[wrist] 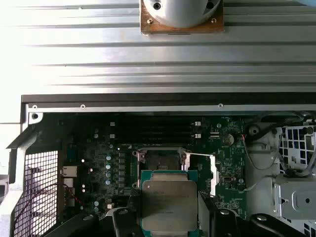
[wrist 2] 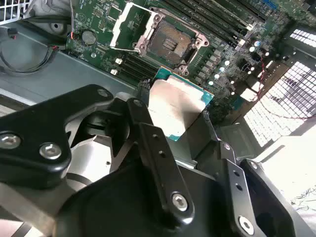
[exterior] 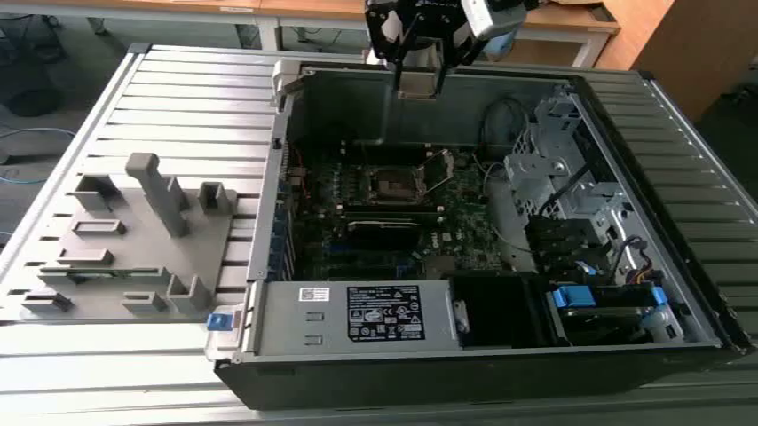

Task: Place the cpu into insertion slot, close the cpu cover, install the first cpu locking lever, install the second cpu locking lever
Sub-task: 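Place the cpu into insertion slot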

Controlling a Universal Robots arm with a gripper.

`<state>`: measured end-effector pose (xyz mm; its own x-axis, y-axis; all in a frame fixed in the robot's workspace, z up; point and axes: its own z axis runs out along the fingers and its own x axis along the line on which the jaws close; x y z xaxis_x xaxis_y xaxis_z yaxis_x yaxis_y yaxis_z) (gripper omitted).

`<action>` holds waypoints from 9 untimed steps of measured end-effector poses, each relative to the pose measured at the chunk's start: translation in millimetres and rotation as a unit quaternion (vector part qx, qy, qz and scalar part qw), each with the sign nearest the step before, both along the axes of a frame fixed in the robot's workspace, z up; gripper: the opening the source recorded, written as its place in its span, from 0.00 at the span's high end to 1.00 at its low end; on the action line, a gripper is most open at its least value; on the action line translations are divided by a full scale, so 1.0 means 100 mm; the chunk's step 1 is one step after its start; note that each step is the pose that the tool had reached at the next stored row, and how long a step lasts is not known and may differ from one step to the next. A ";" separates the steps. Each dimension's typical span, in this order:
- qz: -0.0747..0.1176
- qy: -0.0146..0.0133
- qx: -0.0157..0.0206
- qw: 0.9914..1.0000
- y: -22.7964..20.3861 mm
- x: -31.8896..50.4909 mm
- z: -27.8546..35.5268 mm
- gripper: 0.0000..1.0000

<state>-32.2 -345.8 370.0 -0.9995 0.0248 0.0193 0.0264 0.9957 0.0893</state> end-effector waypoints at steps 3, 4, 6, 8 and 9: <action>0.000 0.000 0.000 1.000 0.000 0.000 0.000 0.46; 0.000 0.000 0.000 1.000 0.000 0.000 -0.002 0.46; 0.000 0.000 0.000 1.000 0.000 0.000 -0.005 0.46; 0.000 0.000 0.000 1.000 0.000 0.000 -0.013 0.46; 0.000 0.000 0.000 1.000 0.000 0.000 -0.018 0.46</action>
<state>-32.2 -345.8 368.2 -0.9995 0.0248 0.0193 0.0264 0.9956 0.0894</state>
